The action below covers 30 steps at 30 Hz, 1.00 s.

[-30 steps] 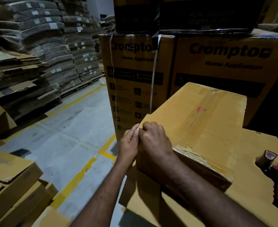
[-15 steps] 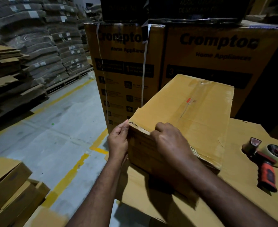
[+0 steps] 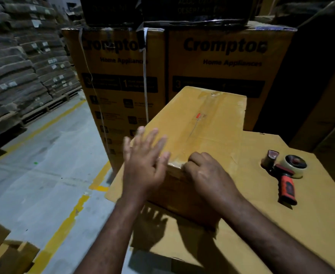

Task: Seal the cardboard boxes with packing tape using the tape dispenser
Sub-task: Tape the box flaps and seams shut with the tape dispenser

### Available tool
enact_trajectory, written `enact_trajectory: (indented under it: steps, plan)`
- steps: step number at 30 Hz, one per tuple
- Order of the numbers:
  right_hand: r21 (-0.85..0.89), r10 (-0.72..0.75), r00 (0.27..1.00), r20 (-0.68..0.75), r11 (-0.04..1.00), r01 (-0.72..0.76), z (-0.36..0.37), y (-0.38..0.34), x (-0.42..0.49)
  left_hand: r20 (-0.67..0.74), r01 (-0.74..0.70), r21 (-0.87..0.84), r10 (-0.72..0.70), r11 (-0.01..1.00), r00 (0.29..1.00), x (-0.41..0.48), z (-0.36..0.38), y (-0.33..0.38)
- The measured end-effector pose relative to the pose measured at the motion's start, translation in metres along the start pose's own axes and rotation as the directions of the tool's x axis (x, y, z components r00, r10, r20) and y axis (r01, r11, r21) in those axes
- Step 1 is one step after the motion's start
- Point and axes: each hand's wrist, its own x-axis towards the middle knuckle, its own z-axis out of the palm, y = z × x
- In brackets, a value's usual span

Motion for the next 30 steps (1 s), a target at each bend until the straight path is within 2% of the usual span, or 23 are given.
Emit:
enact_trajectory:
  steps: [2, 3, 10, 17, 21, 23, 24, 25, 27, 28, 30]
  plan:
    - [0.000, 0.013, 0.997, -0.071, 1.000, -0.013, 0.004, 0.003, -0.004, 0.160, -0.029, 0.032, 0.023, 0.999, 0.987, -0.002, 0.015, 0.007]
    - [-0.015, 0.015, 0.995, -0.095, 1.000, -0.017, 0.005, 0.004, -0.008, 0.179, -0.028, 0.061, 0.017, 0.998, 0.984, -0.005, 0.020, 0.004]
    - [-0.091, 0.051, 0.993, -0.103, 0.994, -0.060, -0.006, 0.024, -0.043, 0.081, -0.065, 0.092, 0.057, 0.994, 0.995, -0.011, 0.029, -0.006]
    - [0.009, 0.222, 0.972, -0.076, 0.975, -0.222, -0.009, 0.045, -0.077, 0.138, -0.040, 0.068, 0.030, 0.997, 0.990, -0.007, 0.029, -0.010]
    - [0.003, 0.203, 0.960, -0.194, 0.979, -0.206, 0.003, 0.036, -0.082, 0.182, -0.048, 0.073, 0.034, 0.996, 0.983, -0.007, 0.024, -0.009]
    - [0.104, 0.258, 0.924, -0.283, 0.966, -0.238, 0.014, 0.035, -0.087, 0.182, -0.022, -0.001, 0.021, 1.000, 0.983, -0.003, 0.017, -0.010]
    - [0.238, 0.354, 0.888, -0.294, 0.927, -0.291, 0.015, 0.034, -0.088, 0.155, 0.015, -0.065, -0.005, 0.998, 0.988, 0.001, 0.011, -0.011]
    - [0.402, 0.483, 0.833, -0.270, 0.843, -0.359, 0.013, 0.031, -0.088, 0.103, 0.063, -0.116, -0.051, 0.991, 0.993, 0.006, 0.004, -0.015]
    - [0.653, 0.711, 0.695, -0.109, 0.579, -0.489, 0.007, 0.025, -0.085, -0.008, 0.197, -0.115, -0.199, 0.974, 0.980, 0.018, -0.004, -0.034]
    - [0.715, 0.764, 0.645, 0.029, 0.435, -0.547, 0.007, 0.024, -0.082, 0.005, 0.313, -0.126, -0.315, 0.941, 0.949, 0.024, -0.007, -0.046]
    - [0.803, 0.727, 0.597, 0.340, 0.107, -0.587, 0.010, 0.024, -0.072, 0.200, 0.586, -0.290, -0.551, 0.756, 0.810, 0.031, -0.006, -0.056]
